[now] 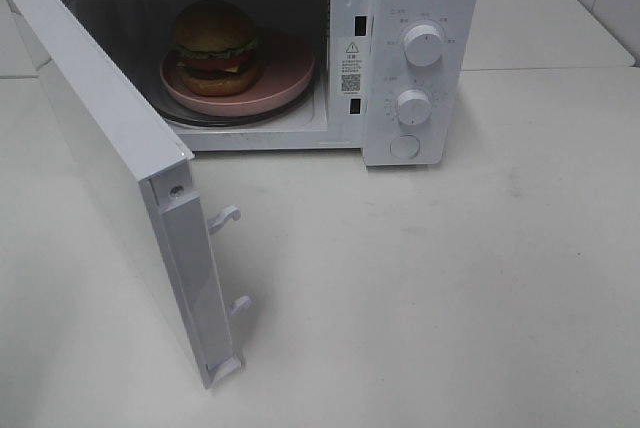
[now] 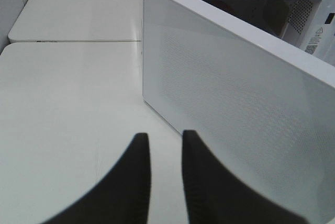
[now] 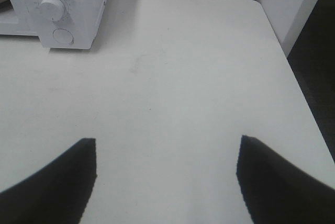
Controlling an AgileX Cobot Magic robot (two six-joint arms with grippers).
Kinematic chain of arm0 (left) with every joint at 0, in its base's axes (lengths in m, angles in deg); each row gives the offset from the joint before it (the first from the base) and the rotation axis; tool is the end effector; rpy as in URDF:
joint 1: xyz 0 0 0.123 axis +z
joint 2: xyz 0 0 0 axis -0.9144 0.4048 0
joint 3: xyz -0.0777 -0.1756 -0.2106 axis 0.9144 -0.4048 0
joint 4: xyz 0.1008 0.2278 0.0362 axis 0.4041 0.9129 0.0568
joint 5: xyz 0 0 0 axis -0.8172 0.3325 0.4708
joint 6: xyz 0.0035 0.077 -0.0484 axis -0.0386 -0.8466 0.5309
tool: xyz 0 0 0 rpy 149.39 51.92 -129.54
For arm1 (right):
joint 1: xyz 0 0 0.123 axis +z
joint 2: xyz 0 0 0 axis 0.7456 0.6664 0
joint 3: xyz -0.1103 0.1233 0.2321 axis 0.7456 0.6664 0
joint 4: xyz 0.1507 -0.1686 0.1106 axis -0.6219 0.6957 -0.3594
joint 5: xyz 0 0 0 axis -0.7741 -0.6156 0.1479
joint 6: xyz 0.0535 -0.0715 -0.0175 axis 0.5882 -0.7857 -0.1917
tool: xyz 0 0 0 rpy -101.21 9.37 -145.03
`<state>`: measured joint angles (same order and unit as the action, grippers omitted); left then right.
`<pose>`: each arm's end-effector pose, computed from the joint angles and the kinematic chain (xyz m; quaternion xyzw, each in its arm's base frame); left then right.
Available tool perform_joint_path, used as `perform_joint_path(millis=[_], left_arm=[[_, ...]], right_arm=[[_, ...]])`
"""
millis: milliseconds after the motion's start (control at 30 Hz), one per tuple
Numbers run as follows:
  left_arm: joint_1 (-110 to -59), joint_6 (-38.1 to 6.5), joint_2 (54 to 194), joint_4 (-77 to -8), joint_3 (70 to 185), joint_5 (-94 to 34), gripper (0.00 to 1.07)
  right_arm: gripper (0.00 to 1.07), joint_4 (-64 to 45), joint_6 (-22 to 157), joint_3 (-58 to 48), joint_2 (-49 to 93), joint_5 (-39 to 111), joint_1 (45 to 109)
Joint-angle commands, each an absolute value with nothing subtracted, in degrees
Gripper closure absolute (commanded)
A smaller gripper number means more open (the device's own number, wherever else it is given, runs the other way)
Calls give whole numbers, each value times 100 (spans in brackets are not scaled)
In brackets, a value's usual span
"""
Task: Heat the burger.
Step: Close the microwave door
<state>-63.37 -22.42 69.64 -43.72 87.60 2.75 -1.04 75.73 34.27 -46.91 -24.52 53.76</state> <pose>0.0457 -0.0147 0.3087 0.0253 0.8226 -0.0680 0.5640 -0.0019 -0.0110 0.2827 -0.0113 0.8332 -0.0247 0.5523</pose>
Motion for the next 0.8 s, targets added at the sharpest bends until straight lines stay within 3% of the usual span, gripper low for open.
perform_joint_path(millis=[33,200,300,367,567,633,800], left_arm=[[-6355,-2214,7113,-4401,8800,46,107],[-6355,-2294,7721,-4401,8794,-510,107],[-6355,-2586,8059,-4429,8651,-1106,107],[-6355,-2867,8437,-4681,8267,-2109,107],[-6366,-3119,8683,-5122,7683,-3237,107],[-6544,-3182,8895,-5203,7219,-4412,107],[-6836,-3176,9142,-5071,6938,-5254,107]], right_arm=[[34,-98,7614,3433,-4851,-2458,5353],[34,-98,7614,3433,-4851,-2458,5353],[34,-98,7614,3433,-4851,-2458,5353],[34,-98,7614,3433,-4851,-2458,5353],[34,-98,7614,3433,-4851,-2458,5353],[34,-98,7614,3433,-4851,-2458,5353],[34,-98,7614,3433,-4851,-2458,5353]])
